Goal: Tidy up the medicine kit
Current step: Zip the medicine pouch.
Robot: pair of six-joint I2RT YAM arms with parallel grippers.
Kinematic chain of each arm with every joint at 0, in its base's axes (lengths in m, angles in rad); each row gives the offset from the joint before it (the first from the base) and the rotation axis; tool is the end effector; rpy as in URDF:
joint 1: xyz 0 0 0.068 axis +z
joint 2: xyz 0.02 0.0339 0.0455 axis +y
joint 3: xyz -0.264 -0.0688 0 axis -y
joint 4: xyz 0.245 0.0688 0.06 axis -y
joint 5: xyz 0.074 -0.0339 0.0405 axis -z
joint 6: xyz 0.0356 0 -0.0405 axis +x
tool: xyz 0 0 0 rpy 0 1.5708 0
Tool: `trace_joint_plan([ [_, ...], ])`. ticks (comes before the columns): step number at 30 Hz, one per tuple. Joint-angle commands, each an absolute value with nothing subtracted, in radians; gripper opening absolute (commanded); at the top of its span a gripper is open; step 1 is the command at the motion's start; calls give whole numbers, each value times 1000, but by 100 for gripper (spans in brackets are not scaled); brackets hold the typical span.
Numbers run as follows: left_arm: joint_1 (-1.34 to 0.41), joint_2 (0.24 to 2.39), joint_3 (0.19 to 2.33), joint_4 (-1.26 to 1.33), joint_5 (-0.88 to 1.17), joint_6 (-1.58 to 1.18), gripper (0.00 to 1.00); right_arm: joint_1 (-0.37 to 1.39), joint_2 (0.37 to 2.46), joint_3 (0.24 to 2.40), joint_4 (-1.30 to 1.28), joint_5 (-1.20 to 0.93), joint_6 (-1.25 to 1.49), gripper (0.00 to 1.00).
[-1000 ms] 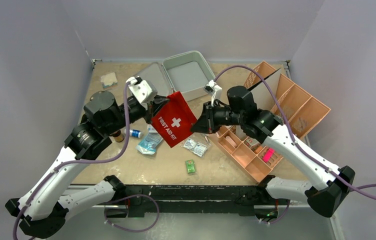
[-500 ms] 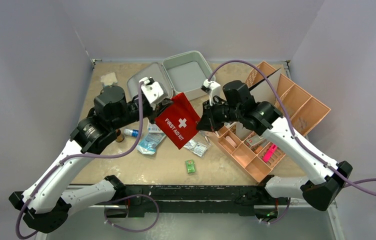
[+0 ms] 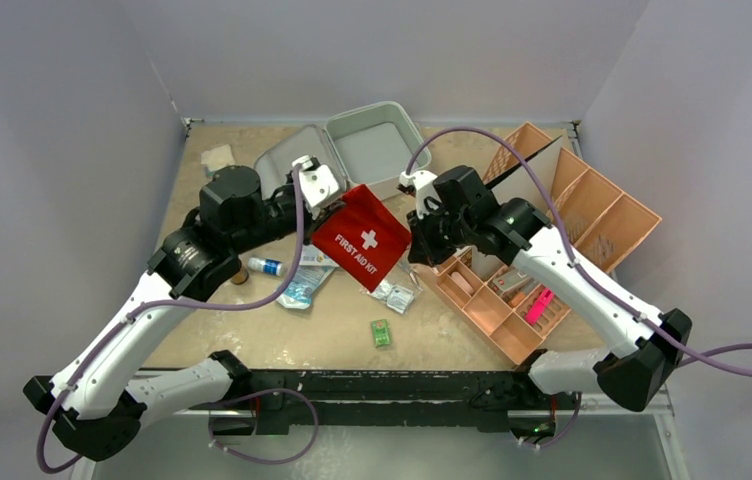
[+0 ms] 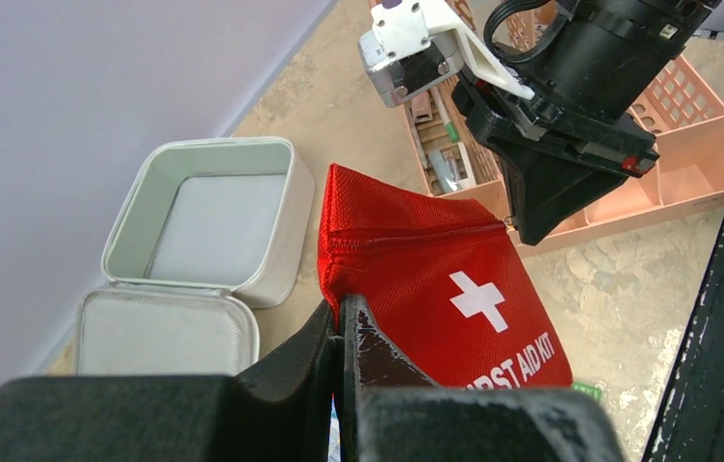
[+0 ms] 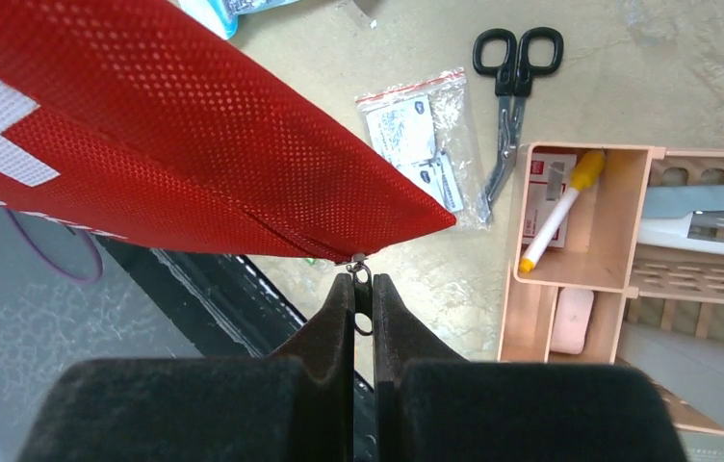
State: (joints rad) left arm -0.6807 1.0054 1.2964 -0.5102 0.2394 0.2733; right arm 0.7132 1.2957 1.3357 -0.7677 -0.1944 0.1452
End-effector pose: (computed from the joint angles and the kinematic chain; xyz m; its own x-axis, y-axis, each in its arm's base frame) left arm 0.1517 -0.1337 0.4406 0.0509 0.2962 -0.9538 0.8075 0.5498 0.2138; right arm 0.2012 0.1832 0.3649 -0.6064 -0.3369 -0.7203 -0.6703 0.7038 0.2352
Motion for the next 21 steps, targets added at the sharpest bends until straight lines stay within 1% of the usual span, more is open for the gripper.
trace_joint_plan([
  [1, -661, 999, 1341, -429, 219, 276, 0, 710, 1296, 1304, -839, -137, 97, 0],
  [9, -569, 969, 1416, -395, 295, 23, 0, 709, 1252, 1186, -670, -131, 162, 0],
  [13, -563, 959, 1404, -394, 385, -50, 0, 709, 1196, 1170, -604, -155, 185, 0],
  [16, -562, 931, 1360, -395, 441, -75, 0, 709, 1107, 1159, -549, -171, 215, 0],
  [17, -562, 917, 1341, -394, 444, -79, 0, 709, 1066, 1163, -542, -186, 220, 2],
  [18, -562, 905, 1322, -391, 445, -81, 0, 709, 1041, 1167, -540, -208, 221, 7],
  [20, -563, 886, 1293, -405, 453, -79, 0, 709, 1001, 1185, -552, -263, 215, 28],
  [21, -562, 879, 1280, -412, 466, -74, 0, 709, 985, 1193, -562, -286, 211, 37],
])
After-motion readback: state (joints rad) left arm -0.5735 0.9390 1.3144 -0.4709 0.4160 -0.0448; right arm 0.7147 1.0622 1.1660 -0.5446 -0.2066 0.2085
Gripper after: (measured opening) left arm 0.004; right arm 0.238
